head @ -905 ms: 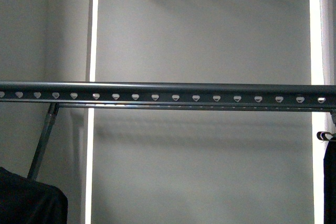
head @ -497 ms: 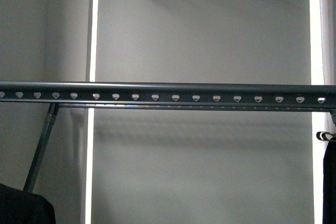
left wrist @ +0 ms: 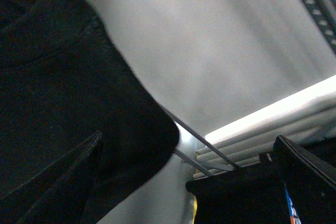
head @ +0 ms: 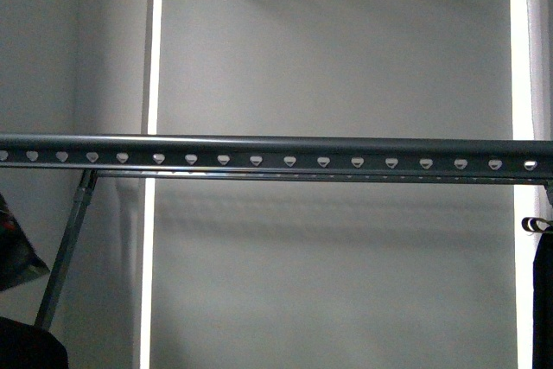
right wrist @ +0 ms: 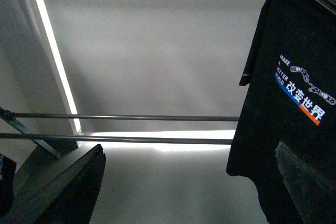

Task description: Hang clothes on hanger

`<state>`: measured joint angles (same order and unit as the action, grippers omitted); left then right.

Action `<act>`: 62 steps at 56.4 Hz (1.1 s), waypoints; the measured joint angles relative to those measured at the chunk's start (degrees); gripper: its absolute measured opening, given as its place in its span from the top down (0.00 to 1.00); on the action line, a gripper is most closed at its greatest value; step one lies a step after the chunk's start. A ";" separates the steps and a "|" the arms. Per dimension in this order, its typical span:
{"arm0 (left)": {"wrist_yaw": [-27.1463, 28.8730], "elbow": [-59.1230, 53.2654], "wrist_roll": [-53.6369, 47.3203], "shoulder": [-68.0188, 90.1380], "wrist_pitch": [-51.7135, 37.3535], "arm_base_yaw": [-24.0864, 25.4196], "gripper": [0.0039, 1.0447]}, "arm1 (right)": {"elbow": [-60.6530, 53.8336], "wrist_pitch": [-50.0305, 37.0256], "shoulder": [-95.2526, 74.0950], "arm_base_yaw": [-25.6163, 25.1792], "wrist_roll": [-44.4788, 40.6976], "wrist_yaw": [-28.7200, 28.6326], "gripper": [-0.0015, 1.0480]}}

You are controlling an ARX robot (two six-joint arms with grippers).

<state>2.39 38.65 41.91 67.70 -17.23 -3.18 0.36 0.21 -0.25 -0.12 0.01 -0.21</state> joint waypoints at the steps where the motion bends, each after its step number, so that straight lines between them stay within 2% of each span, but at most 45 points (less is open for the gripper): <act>1: 1.31 1.33 1.88 1.99 0.83 -0.20 0.06 | 0.00 0.00 0.00 0.00 0.00 0.00 0.07; 4: 5.22 5.40 5.62 7.21 3.45 -0.50 0.06 | 0.00 0.00 0.00 0.00 0.00 0.02 0.07; 9: 9.27 9.46 7.82 11.52 2.05 -0.48 0.06 | 0.00 0.00 0.00 0.00 0.00 0.02 0.07; 18: 12.83 13.77 7.30 15.37 -2.23 0.26 0.06 | 0.00 0.00 0.00 0.00 0.00 0.00 0.07; 23: 13.35 16.13 7.02 17.59 -1.75 0.61 0.07 | 0.00 0.00 0.00 0.00 0.00 0.02 0.07; 33: 14.60 18.97 6.43 22.10 1.68 1.38 0.32 | 0.00 0.00 0.00 0.00 0.00 0.02 0.07; 39: 13.81 18.69 5.31 23.17 2.95 1.88 0.54 | 0.00 0.00 0.00 0.00 0.00 0.00 0.07; 45: 10.67 16.94 2.97 22.08 3.37 2.05 0.72 | 0.00 0.00 0.00 0.00 0.00 0.02 0.07; 48: 7.85 14.03 0.42 19.89 3.23 1.99 0.83 | 0.00 0.00 0.00 0.00 0.00 0.02 0.07; 53: 3.54 9.90 -1.38 16.48 3.28 2.10 0.92 | 0.00 0.00 0.00 0.00 0.00 0.02 0.07; 55: -0.11 6.47 -2.71 13.35 3.87 2.25 0.96 | 0.00 0.00 0.00 0.00 0.00 0.02 0.07; 62: -15.89 -3.43 -13.66 1.95 10.91 3.28 0.96 | 0.00 0.00 0.00 0.00 0.00 0.00 0.07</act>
<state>-13.50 35.22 28.25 69.65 -6.33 0.10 0.36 0.21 -0.25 -0.12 0.01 -0.21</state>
